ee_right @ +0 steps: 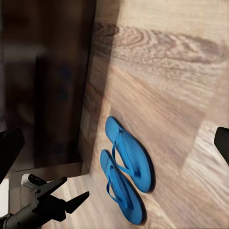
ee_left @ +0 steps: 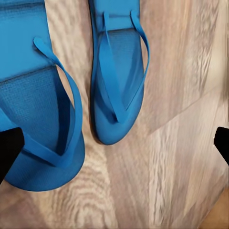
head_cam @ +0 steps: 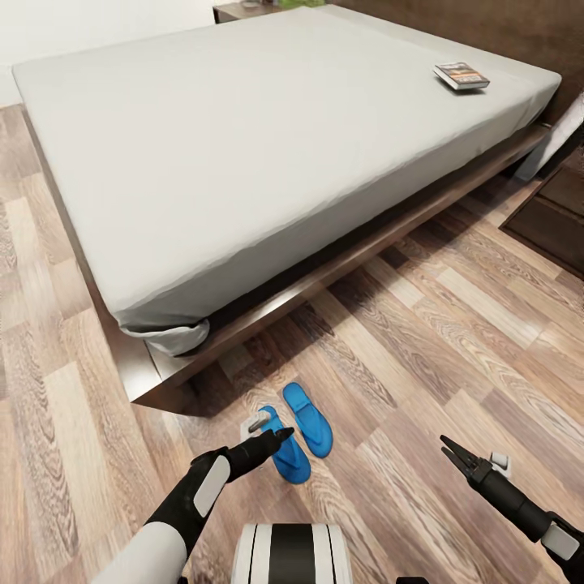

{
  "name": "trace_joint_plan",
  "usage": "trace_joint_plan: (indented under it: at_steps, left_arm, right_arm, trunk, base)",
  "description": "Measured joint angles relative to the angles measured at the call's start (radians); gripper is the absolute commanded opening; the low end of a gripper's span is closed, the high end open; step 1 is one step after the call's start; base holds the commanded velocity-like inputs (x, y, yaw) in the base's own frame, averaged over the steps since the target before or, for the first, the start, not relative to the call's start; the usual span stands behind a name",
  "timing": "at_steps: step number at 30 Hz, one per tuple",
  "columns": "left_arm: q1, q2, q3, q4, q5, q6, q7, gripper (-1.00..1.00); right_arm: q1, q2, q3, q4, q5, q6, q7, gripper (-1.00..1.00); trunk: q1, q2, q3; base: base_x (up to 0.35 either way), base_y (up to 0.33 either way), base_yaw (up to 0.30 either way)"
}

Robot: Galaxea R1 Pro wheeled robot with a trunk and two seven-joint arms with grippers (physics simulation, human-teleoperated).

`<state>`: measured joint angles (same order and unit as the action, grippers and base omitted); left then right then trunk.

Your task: In the bedroom, move the book from the bed onto either nightstand, and place the two sandals side by side next to the bed.

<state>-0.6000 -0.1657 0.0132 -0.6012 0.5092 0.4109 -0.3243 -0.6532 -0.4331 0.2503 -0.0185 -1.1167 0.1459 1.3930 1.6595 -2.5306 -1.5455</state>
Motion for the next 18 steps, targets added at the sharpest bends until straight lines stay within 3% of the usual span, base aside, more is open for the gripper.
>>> trace_joint_plan:
  at_steps: [9, 10, 18]
  left_arm:
    - [0.0, 0.036, 0.0, 0.027, -0.001, 0.02, -0.053, 1.0]
    - [0.0, 0.054, 0.0, 0.041, -0.001, 0.023, -0.084, 1.0]
    - [0.0, 0.097, 0.001, 0.085, 0.0, 0.026, -0.178, 1.0]
  right_arm:
    - [0.0, 0.0, -0.001, 0.0, 0.0, 0.002, -0.004, 1.0]
    - [0.0, 0.0, -0.001, 0.0, 0.0, 0.002, -0.005, 1.0]
    - [0.0, -0.001, -0.001, 0.001, 0.002, 0.003, -0.005, 1.0]
  trunk:
    - [-0.004, 0.002, 0.035]
    - [-0.004, 0.002, 0.039]
    - [-0.008, 0.004, 0.07]
  base:
    - [0.0, 0.0, 0.0]
    - [0.0, 0.0, 0.0]
    - [0.0, 0.0, 0.0]
